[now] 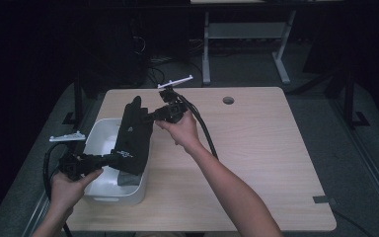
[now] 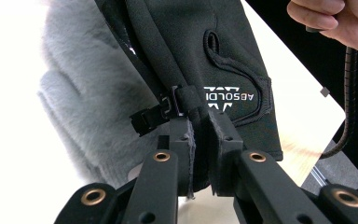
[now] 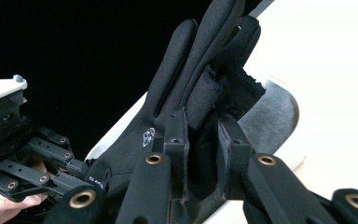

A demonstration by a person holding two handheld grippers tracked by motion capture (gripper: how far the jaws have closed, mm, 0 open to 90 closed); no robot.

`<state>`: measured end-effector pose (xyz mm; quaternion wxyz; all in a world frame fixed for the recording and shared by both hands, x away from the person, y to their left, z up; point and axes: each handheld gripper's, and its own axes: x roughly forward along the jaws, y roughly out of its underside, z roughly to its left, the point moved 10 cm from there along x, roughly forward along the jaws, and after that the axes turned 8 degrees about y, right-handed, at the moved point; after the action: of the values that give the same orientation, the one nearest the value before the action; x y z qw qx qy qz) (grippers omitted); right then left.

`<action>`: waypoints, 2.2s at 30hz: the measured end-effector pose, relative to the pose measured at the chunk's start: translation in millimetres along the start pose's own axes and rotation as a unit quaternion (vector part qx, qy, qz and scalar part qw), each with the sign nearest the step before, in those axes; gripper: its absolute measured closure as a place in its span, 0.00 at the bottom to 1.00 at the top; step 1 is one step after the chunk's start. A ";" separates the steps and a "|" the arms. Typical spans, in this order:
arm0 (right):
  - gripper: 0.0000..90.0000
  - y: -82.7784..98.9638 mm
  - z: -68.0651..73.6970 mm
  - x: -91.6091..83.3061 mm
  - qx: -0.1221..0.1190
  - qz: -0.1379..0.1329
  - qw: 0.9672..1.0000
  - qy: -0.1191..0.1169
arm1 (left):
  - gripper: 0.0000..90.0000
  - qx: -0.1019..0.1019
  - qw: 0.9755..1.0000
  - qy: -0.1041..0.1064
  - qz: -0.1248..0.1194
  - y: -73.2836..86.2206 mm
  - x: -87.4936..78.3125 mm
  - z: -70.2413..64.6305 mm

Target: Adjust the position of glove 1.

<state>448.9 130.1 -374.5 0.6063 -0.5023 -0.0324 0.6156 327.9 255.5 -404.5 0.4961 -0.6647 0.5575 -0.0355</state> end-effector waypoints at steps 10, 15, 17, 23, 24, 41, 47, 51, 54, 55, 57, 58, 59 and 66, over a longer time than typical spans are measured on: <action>0.85 5.5 3.4 18.6 0.001 0.012 1.000 -0.005 | 0.91 -0.011 1.000 -0.006 0.005 12.2 -4.8 10.5; 0.85 9.7 3.3 27.1 0.004 0.017 1.000 -0.007 | 0.91 -0.020 1.000 -0.008 0.005 17.7 -6.2 15.8; 0.85 11.6 3.0 30.9 0.005 0.019 1.000 -0.006 | 0.91 -0.024 1.000 -0.008 0.008 21.0 -7.3 17.8; 0.85 21.1 0.5 41.3 0.004 0.033 0.999 -0.003 | 0.91 -0.033 0.999 -0.007 0.015 29.9 -6.4 22.6; 0.85 22.9 0.0 42.4 0.006 0.037 0.999 -0.003 | 0.91 -0.033 0.999 -0.007 0.016 31.0 -6.0 23.5; 0.74 35.0 -14.8 56.8 0.006 0.059 0.998 0.016 | 0.77 -0.050 0.998 -0.006 0.039 44.4 1.3 28.4; 0.67 31.7 -17.6 50.3 0.006 0.054 0.998 0.020 | 0.64 -0.049 0.998 -0.015 0.030 39.4 -1.6 30.3; 0.65 28.4 -20.0 43.4 0.006 0.045 0.999 0.022 | 0.61 -0.042 0.999 -0.022 0.025 33.9 -5.3 29.9; 0.64 26.8 -22.1 36.5 0.010 0.038 0.999 0.022 | 0.61 -0.038 0.999 -0.019 0.024 30.3 -5.1 29.3; 0.64 26.9 -23.4 34.3 0.006 0.035 0.999 0.023 | 0.61 -0.038 0.999 -0.017 0.023 29.4 -5.1 28.6; 0.63 26.4 -24.3 30.2 0.006 0.031 0.999 0.022 | 0.61 -0.036 0.999 -0.013 0.023 27.2 -3.7 26.4; 0.63 26.3 -25.3 28.4 0.004 0.030 0.999 0.023 | 0.61 -0.036 0.999 -0.012 0.020 25.2 -2.7 24.8; 0.63 26.3 -25.3 28.4 0.004 0.030 0.999 0.023 | 0.61 -0.036 0.999 -0.012 0.020 25.2 -2.7 24.8; 0.61 21.8 -29.9 8.1 0.007 0.009 1.000 0.017 | 0.61 -0.024 1.000 0.001 0.007 9.2 -2.3 11.9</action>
<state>454.9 113.8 -408.1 0.6047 -0.5089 -0.0128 0.6125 327.7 265.8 -415.8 0.4798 -0.6726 0.5631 -0.0187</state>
